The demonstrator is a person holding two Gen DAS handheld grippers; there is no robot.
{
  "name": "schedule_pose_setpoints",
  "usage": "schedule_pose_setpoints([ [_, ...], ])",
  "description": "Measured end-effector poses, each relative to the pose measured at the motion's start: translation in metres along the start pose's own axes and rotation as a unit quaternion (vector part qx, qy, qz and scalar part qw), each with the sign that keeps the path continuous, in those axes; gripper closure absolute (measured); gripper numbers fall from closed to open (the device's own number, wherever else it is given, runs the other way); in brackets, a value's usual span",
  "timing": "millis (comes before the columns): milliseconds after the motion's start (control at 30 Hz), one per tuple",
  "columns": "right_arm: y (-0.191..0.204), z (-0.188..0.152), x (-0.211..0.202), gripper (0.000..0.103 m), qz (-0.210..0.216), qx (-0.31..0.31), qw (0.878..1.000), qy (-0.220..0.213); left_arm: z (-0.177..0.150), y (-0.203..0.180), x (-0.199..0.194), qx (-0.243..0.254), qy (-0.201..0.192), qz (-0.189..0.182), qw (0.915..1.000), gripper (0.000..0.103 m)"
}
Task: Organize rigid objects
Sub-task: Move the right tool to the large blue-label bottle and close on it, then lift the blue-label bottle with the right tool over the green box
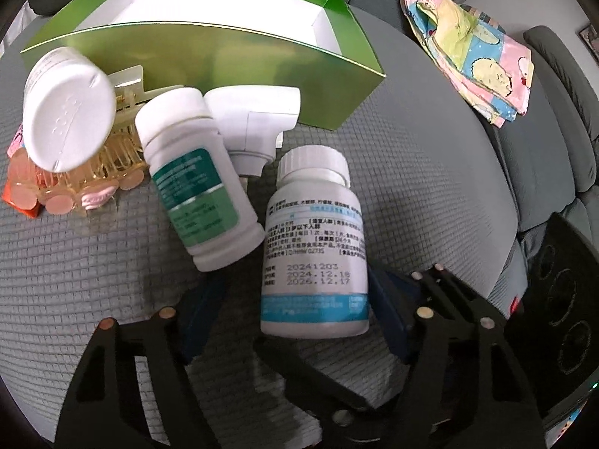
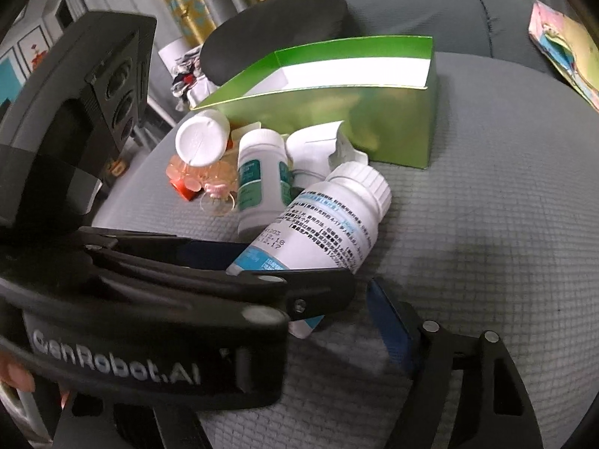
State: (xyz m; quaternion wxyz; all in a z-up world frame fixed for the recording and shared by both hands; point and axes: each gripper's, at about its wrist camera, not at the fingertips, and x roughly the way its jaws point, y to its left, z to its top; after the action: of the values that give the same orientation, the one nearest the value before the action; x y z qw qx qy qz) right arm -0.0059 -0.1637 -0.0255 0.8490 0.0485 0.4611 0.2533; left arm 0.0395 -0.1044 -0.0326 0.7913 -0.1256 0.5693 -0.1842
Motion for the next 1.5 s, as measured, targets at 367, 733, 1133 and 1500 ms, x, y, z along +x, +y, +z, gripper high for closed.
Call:
schedule_pose_setpoints([
  [367,-0.001,-0.008,-0.004,0.038,0.01,-0.012,1.0,-0.01,-0.002,-0.006,0.005,0.0,0.002,-0.024,0.9997,0.052],
  [733,0.017,-0.006,-0.041,0.038,-0.011,-0.03,0.998,-0.048,-0.016,-0.021,-0.031,0.034,-0.041,-0.035,0.998,0.052],
  [1133,0.037,0.049,-0.062,0.038,-0.02,-0.075,0.992,-0.099,0.02,-0.019,-0.077,0.046,-0.102,-0.035,0.9931,0.052],
  [1500,0.03,0.115,-0.034,0.038,-0.011,-0.087,0.99,-0.109,0.089,0.003,-0.082,0.025,-0.12,-0.03,0.992,0.052],
])
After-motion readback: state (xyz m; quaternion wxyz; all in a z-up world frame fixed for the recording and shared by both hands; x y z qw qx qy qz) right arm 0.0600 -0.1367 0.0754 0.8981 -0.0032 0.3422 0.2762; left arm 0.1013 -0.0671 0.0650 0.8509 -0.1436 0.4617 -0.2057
